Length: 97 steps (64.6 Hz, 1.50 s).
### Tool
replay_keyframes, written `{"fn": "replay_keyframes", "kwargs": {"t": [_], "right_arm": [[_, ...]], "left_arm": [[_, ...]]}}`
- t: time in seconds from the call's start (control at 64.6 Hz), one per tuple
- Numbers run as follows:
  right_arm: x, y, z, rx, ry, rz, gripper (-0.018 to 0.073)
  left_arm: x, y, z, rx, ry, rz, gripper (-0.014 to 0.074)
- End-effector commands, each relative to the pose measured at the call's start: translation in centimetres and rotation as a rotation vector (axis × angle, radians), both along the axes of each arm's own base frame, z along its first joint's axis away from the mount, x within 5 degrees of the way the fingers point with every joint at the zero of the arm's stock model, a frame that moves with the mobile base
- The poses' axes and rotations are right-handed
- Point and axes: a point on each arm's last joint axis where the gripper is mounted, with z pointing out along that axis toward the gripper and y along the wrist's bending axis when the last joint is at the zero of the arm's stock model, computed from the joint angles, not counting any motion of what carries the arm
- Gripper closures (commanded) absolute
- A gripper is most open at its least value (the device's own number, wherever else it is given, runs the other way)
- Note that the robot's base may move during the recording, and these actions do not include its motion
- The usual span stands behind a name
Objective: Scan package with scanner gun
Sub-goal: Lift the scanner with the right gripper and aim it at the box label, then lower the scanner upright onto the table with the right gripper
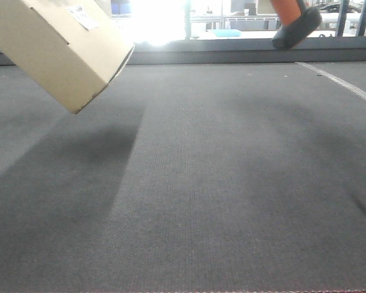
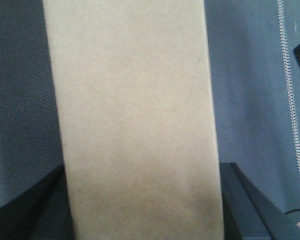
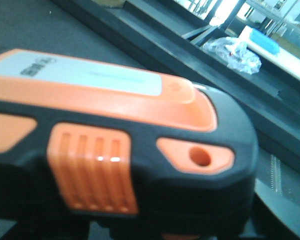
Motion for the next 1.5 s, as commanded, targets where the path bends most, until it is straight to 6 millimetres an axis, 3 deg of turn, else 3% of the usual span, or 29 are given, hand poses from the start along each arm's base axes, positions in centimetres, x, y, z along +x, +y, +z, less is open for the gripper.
{"fn": "replay_keyframes", "kwargs": {"t": [0.0, 0.511, 0.852, 1.239, 1.363, 1.487], "right_arm": [[0.0, 0.1, 1.4, 0.021, -0.071, 0.012, 0.0713], [-0.2, 0.1, 1.7, 0.091, -0.064, -0.006, 0.0713], [-2.0, -0.4, 4.2, 0.12, -0.094, -0.017, 0.0713], [-4.7, -0.9, 7.0, 0.404, -0.073, -0.059, 0.0713], [-5.8, -1.5, 6.3, 0.49, -0.055, -0.086, 0.0713], [-6.8, -2.8, 4.1, 0.594, -0.045, -0.153, 0.0713]], "left_arm": [[-0.2, -0.4, 0.5, -0.021, -0.014, -0.005, 0.0707], [-0.2, -0.4, 0.5, -0.021, -0.014, -0.005, 0.0707], [-0.2, -0.4, 0.5, -0.021, -0.014, -0.005, 0.0707], [-1.0, 1.2, 0.7, 0.2, -0.037, 0.006, 0.0707], [-1.2, 2.0, 0.8, 0.299, -0.044, 0.012, 0.0707], [-1.2, 2.3, 0.8, 0.334, -0.043, 0.016, 0.0707]]}}
